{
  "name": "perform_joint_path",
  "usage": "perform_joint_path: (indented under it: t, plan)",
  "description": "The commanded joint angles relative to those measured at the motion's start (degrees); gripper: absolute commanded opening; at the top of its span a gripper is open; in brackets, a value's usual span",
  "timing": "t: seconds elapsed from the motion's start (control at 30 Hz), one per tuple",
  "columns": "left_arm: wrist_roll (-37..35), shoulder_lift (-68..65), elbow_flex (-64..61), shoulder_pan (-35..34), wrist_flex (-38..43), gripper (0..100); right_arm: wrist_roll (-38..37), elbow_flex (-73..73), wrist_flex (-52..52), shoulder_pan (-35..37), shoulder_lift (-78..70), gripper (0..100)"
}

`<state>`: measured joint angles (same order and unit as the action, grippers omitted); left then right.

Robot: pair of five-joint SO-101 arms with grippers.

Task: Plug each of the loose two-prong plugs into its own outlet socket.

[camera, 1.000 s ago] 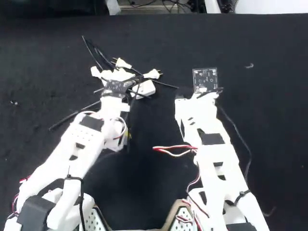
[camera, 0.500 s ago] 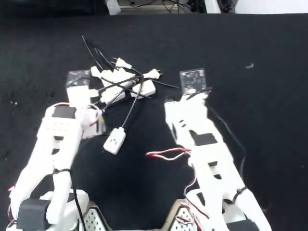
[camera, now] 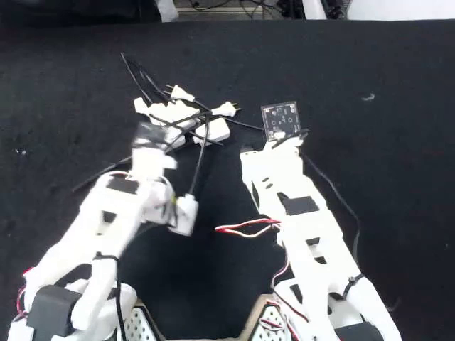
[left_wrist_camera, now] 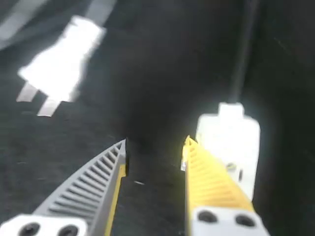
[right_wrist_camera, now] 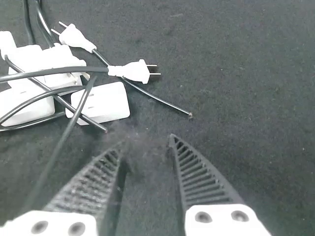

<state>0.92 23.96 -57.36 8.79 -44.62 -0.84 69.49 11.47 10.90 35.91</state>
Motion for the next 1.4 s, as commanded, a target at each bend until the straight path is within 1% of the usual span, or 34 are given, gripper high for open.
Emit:
perform_joint_path:
  t: [0.0,0.07,0.17,0.47,0.77,0.93,1.0,1.2,1.37]
  plan:
    - [0.79,0.18,4.35,8.4,-4.84,18,0.09,-0.75,-1.05,0.53,0.4,11.7]
    - [0.7,0.18,5.41,10.33,-6.33,18,0.18,-0.92,-1.05,-0.88,0.4,11.7]
    - [0.7,0.18,5.93,11.56,-6.51,18,0.53,-1.27,-1.14,-2.64,0.4,11.7]
    - [0.7,0.18,6.55,11.65,-0.35,18,0.44,-0.13,-1.14,0.0,0.04,11.7]
    - [0.44,0.18,10.95,11.03,-0.35,18,0.53,-0.04,-1.23,0.44,0.04,11.7]
    - [-5.89,-0.44,11.91,8.75,0.18,19,0.62,0.13,-3.43,0.35,0.04,11.7]
    - [-7.91,-0.53,11.3,8.57,1.85,19,0.62,0.13,-3.52,0.26,0.04,11.7]
    - [-8.7,-0.62,13.23,9.27,3.08,19,0.62,0.04,-3.52,0.18,0.22,11.7]
    - [-8.53,-0.62,11.21,9.1,5.71,19,1.05,-0.31,-3.34,-4.22,0.48,11.7]
